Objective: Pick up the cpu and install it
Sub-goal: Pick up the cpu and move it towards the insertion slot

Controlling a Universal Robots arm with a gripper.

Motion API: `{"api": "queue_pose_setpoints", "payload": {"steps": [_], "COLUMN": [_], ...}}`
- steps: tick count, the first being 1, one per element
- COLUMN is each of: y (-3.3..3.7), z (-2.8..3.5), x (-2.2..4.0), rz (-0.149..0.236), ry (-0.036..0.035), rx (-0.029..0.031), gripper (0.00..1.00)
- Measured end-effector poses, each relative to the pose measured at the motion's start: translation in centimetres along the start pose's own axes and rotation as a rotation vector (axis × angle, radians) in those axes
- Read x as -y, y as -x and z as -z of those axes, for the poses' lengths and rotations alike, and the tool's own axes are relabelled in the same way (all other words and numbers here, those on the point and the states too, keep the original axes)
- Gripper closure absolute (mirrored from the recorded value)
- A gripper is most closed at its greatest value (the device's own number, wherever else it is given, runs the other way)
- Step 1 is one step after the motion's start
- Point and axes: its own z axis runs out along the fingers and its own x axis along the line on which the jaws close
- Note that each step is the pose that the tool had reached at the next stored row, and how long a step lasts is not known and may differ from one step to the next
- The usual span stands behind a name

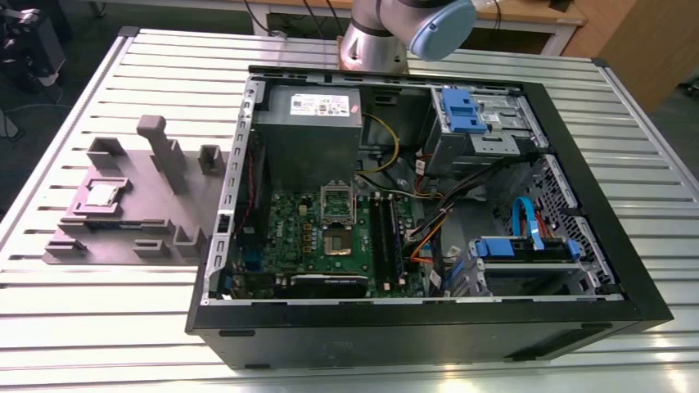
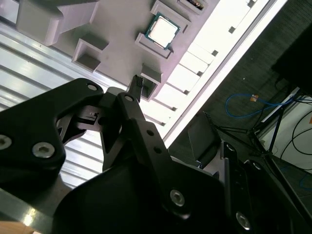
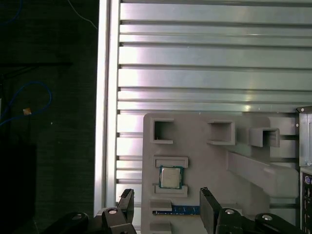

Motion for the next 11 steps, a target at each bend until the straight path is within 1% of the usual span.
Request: {"api": "queue_pose_setpoints", "payload": {"steps": [11], "y": [0.21], "z": [0.00], "x": [0.00], "rz": [0.000], "ry": [-0.0002], "rx": [-0.0003], "gripper": [0.35]}}
